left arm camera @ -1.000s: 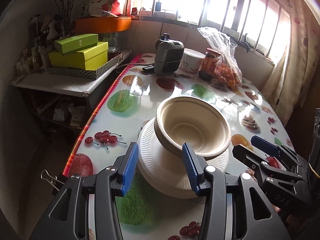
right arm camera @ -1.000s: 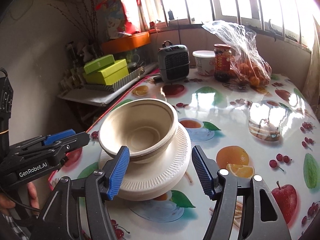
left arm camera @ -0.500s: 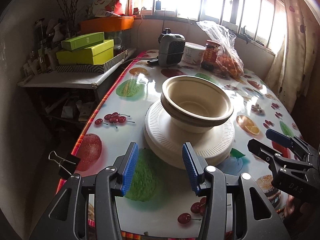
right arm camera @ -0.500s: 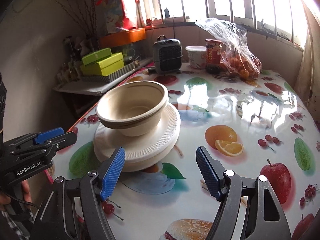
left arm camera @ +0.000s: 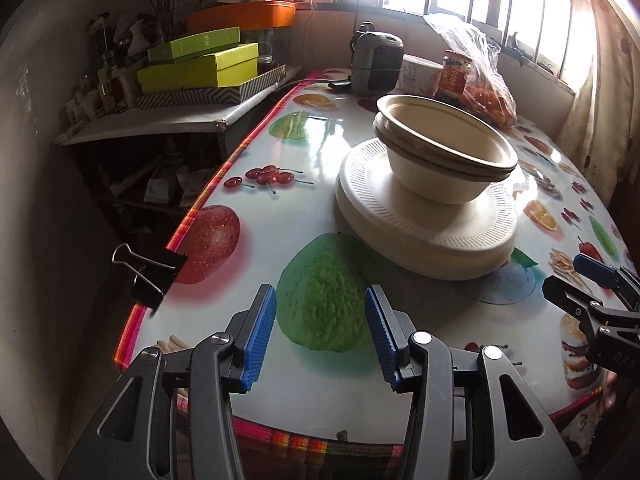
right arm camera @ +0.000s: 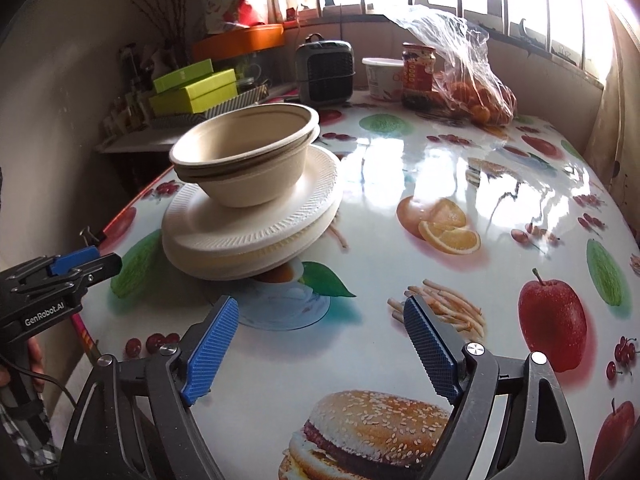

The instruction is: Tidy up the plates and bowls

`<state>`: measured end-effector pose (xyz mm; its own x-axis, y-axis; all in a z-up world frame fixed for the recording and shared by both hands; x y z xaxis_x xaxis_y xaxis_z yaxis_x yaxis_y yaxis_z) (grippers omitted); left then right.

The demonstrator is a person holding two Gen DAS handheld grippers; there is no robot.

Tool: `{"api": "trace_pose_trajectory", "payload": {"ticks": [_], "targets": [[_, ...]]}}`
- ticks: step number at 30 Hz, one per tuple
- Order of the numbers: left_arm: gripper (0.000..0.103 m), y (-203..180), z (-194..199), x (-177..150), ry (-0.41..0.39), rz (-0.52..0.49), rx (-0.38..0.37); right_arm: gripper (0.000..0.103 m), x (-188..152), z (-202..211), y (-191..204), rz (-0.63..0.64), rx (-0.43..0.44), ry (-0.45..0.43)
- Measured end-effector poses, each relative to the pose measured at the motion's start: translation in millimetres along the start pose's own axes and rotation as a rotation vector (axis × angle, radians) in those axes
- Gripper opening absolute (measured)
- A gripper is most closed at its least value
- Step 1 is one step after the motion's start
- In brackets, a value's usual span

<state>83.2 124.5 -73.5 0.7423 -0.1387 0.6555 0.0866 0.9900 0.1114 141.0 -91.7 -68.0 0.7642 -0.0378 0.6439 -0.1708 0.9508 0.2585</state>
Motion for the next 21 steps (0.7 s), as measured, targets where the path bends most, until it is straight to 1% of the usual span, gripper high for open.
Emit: {"api": "trace_pose_trajectory", "payload": {"ticks": [3, 9, 12, 13, 15, 21], "targets": [[0.048, -2, -5, -4, 0.016, -0.004, -0.003, 0.086, -5, -6, -3, 0.003, -0.026, 0.020], [0.048, -9, -17, -8, 0.045, -0.001, -0.034, 0.086, -14, -13, -8, -0.004, -0.044, 0.045], [0.049, -10, -18, -7, 0.035, -0.008, -0.030, 0.087, -16, -16, -9, -0.003, -0.057, 0.045], [0.052, -10, -20, -7, 0.031, -0.005, -0.035, 0.087, -16, -16, -9, 0.002, -0.063, 0.044], [0.055, -9, -21, -6, 0.021, -0.001, -0.038, 0.088, -17, -17, -9, 0.012, -0.072, 0.040], [0.057, -9, -24, -5, 0.006, -0.010, -0.006, 0.090, -18, -18, -9, 0.021, -0.100, 0.021]]}}
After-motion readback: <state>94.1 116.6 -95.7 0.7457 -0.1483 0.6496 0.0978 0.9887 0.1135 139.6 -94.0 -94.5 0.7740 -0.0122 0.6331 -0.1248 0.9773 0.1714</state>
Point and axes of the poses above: each gripper's, at about its wrist camera, not at the fingertips, and z roughly against the way its jaws point, y to its left, x to its top, the point moved 7 cm from there along -z, roughly the way its jaws point, and after that the axes turned 13 degrees about -z, right-handed, at the moved point
